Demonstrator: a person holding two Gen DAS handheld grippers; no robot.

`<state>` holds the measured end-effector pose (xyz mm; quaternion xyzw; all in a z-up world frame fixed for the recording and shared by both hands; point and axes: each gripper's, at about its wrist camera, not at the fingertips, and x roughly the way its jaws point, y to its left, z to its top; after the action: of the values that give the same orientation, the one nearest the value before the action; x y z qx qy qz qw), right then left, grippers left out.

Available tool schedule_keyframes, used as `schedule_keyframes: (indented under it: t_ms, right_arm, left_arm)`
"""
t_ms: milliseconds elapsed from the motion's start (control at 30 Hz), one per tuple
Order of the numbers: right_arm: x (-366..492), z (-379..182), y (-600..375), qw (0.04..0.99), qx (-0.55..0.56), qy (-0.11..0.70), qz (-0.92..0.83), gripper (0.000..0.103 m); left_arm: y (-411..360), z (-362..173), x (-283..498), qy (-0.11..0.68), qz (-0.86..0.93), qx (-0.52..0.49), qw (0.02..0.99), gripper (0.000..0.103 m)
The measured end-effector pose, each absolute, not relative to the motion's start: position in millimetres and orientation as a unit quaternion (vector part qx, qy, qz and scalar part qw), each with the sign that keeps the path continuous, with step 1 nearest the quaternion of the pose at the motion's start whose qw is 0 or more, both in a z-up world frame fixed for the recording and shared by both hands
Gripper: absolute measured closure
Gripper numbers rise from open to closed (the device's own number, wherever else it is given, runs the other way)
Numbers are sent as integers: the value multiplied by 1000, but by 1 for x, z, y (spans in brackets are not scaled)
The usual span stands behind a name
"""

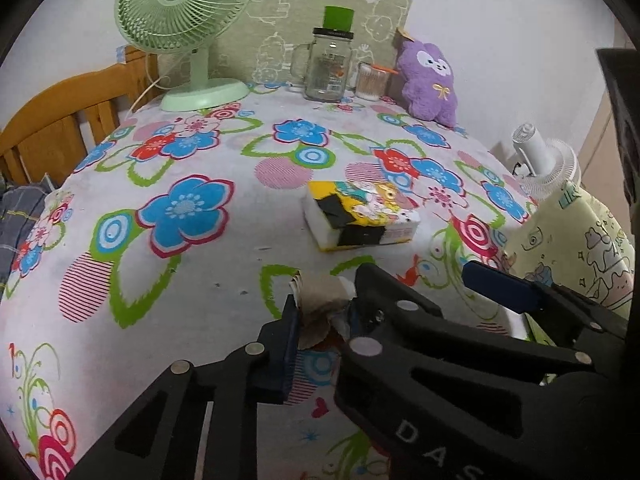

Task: Organize soft objects
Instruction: 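Move the left tool to the white rolled cloth and close on it, then grasp the yellow cartoon tissue pack with the right tool while the left tool holds the cloth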

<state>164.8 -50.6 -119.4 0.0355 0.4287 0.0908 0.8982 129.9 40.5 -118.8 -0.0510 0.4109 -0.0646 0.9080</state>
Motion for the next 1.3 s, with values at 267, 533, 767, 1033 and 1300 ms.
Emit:
schedule_keyframes:
  t_ms: [267, 533, 767, 1033, 1300]
  right_arm:
    - [169, -105, -35, 905, 35, 410, 106, 22]
    - [190, -99, -31, 909, 32, 403, 97, 22]
    - [207, -107, -29, 906, 33, 413, 91, 22]
    - [218, -118, -24, 908, 13, 411, 77, 22]
    - [221, -121, -24, 909, 10, 411, 75, 20]
  left_arm:
    - [57, -105, 136, 398, -31, -40, 916, 80]
    - [59, -101, 157, 400, -21, -31, 916, 80]
    - [62, -110, 171, 412, -18, -30, 910, 80]
    - [66, -120, 178, 420, -21, -36, 906, 80]
    - [67, -122, 179, 419, -21, -36, 907, 80]
